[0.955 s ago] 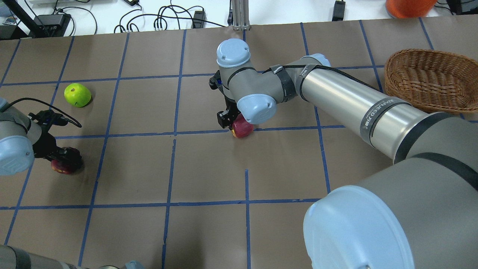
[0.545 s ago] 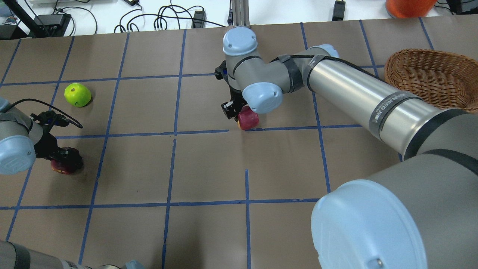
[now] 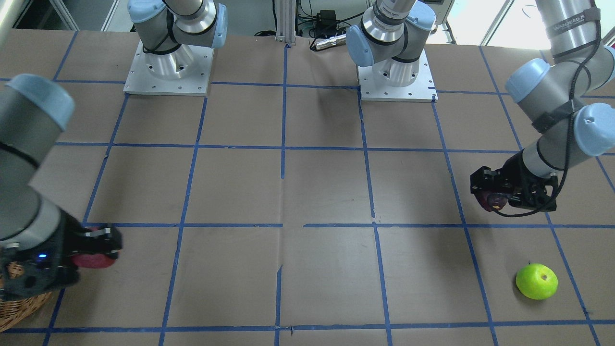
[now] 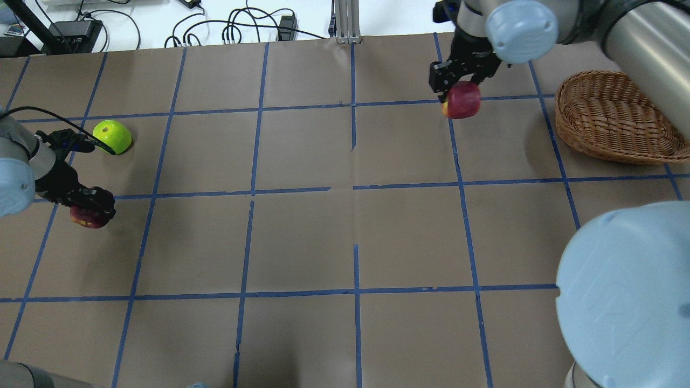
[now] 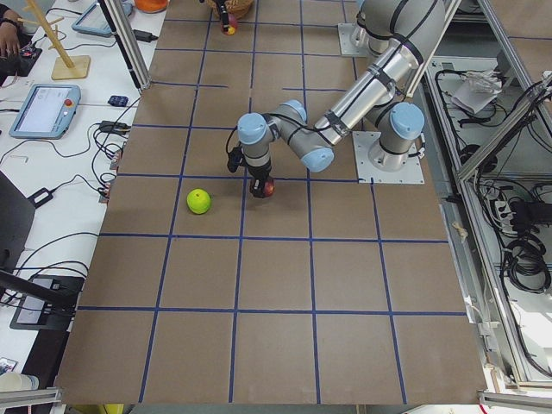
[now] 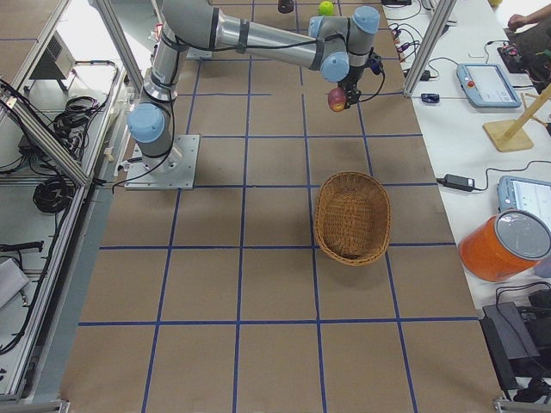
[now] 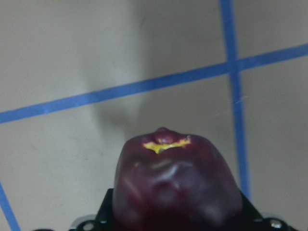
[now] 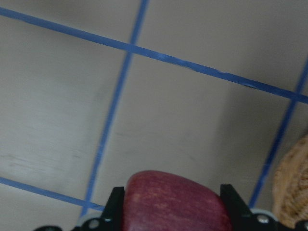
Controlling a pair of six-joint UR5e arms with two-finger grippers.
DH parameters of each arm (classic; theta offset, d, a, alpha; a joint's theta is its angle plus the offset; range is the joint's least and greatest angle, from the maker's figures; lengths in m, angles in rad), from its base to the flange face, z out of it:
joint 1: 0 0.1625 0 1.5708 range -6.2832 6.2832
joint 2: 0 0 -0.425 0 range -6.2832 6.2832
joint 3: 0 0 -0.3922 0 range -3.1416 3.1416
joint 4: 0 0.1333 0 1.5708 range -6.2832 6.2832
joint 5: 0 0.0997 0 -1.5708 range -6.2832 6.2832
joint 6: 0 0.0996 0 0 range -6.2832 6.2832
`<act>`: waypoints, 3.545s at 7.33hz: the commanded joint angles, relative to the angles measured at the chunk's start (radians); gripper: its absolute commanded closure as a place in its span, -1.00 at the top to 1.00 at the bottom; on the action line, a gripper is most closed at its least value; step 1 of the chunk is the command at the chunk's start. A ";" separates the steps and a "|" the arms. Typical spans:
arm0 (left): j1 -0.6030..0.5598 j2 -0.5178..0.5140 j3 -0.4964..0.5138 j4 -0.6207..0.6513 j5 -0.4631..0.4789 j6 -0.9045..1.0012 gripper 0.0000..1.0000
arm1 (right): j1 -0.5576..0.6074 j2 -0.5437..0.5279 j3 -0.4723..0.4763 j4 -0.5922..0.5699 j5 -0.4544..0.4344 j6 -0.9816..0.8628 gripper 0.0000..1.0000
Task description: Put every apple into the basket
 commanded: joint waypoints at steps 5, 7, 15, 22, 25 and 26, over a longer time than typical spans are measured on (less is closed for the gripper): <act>-0.601 -0.106 0.032 0.252 -0.154 -1.164 -0.69 | -0.469 0.207 -0.026 -0.316 -0.060 -0.598 -0.75; -0.715 -0.195 0.033 0.411 -0.207 -1.360 -0.67 | -0.469 0.209 -0.023 -0.315 -0.055 -0.579 0.99; -0.648 -0.106 0.123 0.268 -0.206 -1.319 1.00 | -0.020 0.065 -0.178 0.133 -0.025 -0.150 1.00; -0.072 -0.017 0.147 0.090 -0.013 -0.177 1.00 | 0.491 0.072 0.069 -0.048 0.107 -0.027 1.00; 0.055 -0.190 0.303 0.104 -0.023 0.058 1.00 | 0.528 0.120 0.086 -0.088 0.216 0.058 1.00; 0.054 -0.247 0.350 0.102 -0.017 0.058 1.00 | 0.533 0.132 0.088 -0.088 0.212 0.058 1.00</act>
